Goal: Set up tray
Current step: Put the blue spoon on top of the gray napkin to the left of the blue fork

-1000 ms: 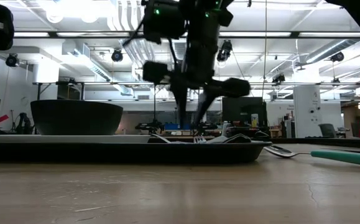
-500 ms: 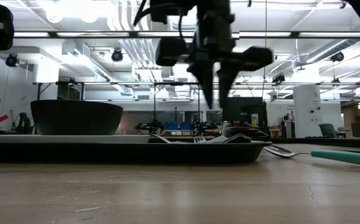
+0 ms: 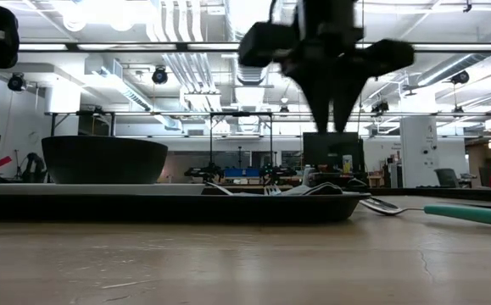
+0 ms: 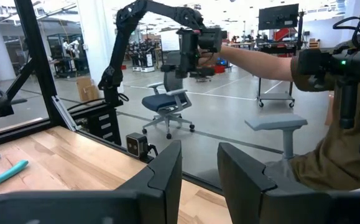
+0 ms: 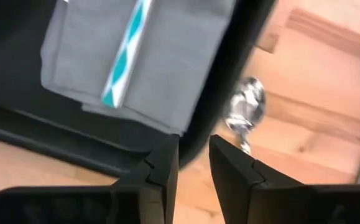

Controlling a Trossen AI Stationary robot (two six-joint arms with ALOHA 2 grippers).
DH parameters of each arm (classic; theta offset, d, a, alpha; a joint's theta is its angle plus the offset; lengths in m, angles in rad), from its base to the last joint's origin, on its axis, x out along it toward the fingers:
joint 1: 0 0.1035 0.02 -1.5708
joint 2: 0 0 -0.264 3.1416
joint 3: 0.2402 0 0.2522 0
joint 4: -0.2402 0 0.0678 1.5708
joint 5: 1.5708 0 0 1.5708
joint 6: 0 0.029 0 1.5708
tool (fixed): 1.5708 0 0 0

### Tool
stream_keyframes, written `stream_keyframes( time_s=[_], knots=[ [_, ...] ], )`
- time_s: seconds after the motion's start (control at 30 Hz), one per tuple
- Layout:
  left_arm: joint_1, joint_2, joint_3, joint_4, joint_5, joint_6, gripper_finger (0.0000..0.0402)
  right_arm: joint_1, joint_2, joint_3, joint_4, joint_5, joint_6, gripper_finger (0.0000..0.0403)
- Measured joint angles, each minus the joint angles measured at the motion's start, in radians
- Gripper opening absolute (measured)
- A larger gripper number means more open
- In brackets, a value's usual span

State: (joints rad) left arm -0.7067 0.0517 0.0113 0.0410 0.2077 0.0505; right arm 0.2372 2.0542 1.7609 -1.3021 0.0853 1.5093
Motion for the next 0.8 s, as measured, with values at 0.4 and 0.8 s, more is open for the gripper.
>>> stream_keyframes(
  time_s=[0.4, 0.8],
  knots=[
    [0.0, 0.0, 0.0, 0.0, 0.0, 0.0, 0.0085, 0.075, -0.325, -0.476, 0.39, -0.001, 0.133, 0.0077],
    [0.0, 0.0, 0.0, 0.0, 0.0, 0.0, 0.0085, 0.149, -0.334, -0.595, 0.396, -0.067, 0.168, 0.0075]
  ],
)
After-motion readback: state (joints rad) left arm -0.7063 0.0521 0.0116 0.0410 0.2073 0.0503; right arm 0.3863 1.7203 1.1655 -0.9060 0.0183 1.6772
